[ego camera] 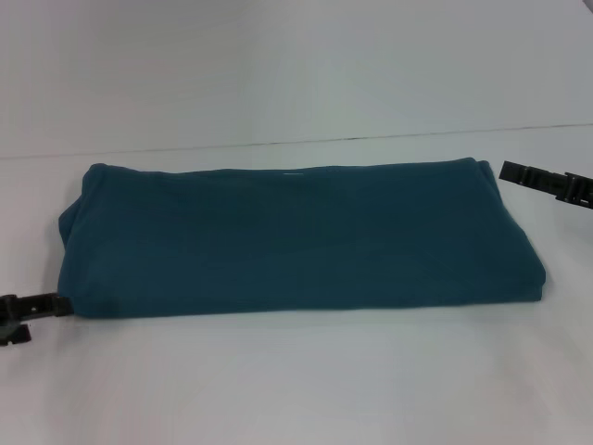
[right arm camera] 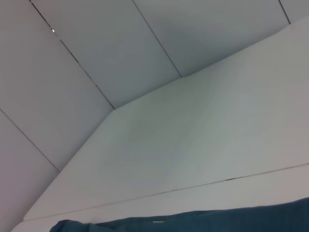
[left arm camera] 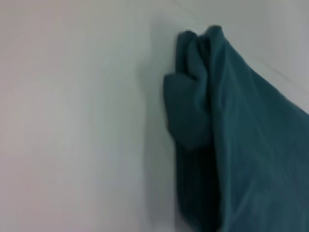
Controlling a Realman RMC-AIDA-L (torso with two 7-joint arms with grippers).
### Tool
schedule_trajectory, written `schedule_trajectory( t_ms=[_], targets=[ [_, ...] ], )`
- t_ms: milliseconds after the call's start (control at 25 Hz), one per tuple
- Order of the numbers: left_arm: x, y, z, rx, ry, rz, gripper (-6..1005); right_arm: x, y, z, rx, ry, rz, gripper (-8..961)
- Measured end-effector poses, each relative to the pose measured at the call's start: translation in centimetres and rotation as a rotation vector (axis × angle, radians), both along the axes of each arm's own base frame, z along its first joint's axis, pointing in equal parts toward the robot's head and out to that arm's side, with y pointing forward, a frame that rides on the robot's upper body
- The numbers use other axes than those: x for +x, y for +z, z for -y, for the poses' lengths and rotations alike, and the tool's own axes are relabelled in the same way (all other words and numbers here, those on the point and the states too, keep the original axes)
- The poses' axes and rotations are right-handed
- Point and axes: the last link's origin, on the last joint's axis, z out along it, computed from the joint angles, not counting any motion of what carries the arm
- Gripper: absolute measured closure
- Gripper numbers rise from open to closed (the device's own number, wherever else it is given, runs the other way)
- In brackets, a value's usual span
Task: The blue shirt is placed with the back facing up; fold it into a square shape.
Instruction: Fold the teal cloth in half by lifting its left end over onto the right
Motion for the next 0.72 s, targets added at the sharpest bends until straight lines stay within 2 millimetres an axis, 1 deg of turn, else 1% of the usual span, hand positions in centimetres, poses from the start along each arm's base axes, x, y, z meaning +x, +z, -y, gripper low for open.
schedule_trajectory(
  t_ms=[120, 280, 720],
  targets=[
    [0.5, -0.7, -0.3, -0.022, -0.014, 0.002, 114, 0.0, 0.0, 0.0, 0.000, 0.000, 0.000, 237],
    [1.0, -1.3, -0.7, -0.037, -0.025, 0.012, 104, 0.0, 0.0, 0.0, 0.000, 0.000, 0.000, 237],
    [1.5, -1.7, -1.5, -0.039, -0.026, 0.010, 86, 0.1, 0.0, 0.0, 0.000, -0.002, 0.000, 237]
  ],
)
